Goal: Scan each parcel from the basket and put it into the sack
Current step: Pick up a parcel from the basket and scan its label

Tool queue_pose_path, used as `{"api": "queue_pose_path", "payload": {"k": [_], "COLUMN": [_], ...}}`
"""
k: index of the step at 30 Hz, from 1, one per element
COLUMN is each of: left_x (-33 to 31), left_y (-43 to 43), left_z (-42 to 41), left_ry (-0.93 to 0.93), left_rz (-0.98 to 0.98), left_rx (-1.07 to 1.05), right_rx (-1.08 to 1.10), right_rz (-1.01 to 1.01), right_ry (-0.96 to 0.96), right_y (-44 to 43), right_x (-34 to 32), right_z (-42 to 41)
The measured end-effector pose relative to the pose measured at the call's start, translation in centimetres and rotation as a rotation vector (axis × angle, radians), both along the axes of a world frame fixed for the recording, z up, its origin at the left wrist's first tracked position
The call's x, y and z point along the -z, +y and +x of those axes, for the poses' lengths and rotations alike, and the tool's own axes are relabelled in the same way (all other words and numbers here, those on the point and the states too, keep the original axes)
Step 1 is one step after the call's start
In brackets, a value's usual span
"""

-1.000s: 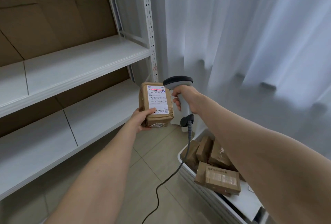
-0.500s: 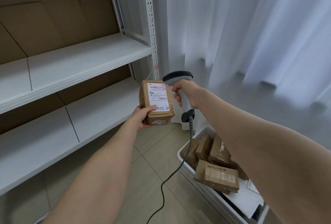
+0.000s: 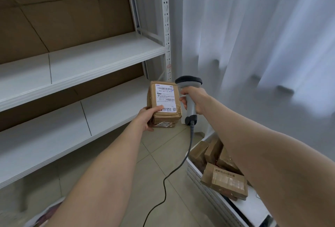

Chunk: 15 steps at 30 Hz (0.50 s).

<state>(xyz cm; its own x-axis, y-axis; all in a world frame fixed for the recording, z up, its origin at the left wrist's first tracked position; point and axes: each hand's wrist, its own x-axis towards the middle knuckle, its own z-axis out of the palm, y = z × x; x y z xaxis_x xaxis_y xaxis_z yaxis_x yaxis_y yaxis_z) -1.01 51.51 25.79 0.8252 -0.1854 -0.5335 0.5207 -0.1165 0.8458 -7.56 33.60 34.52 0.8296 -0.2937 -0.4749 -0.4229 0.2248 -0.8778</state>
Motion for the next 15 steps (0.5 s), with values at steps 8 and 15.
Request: {"api": "queue_pose_path", "payload": {"k": [8, 15], "left_x": [-2.2, 1.4], "left_y": [5.3, 14.9], "left_z": [-3.7, -4.0], "left_ry": [-0.026, -0.057], "left_rz": [0.058, 0.324], "left_rx": [-0.178, -0.301], "right_rx": [-0.098, -0.351], "right_rz": [-0.014, 0.089], "right_ry": [0.07, 0.117], "right_y": [6.0, 15.6], "right_x": [5.2, 6.4], "right_z": [1.2, -0.3]}}
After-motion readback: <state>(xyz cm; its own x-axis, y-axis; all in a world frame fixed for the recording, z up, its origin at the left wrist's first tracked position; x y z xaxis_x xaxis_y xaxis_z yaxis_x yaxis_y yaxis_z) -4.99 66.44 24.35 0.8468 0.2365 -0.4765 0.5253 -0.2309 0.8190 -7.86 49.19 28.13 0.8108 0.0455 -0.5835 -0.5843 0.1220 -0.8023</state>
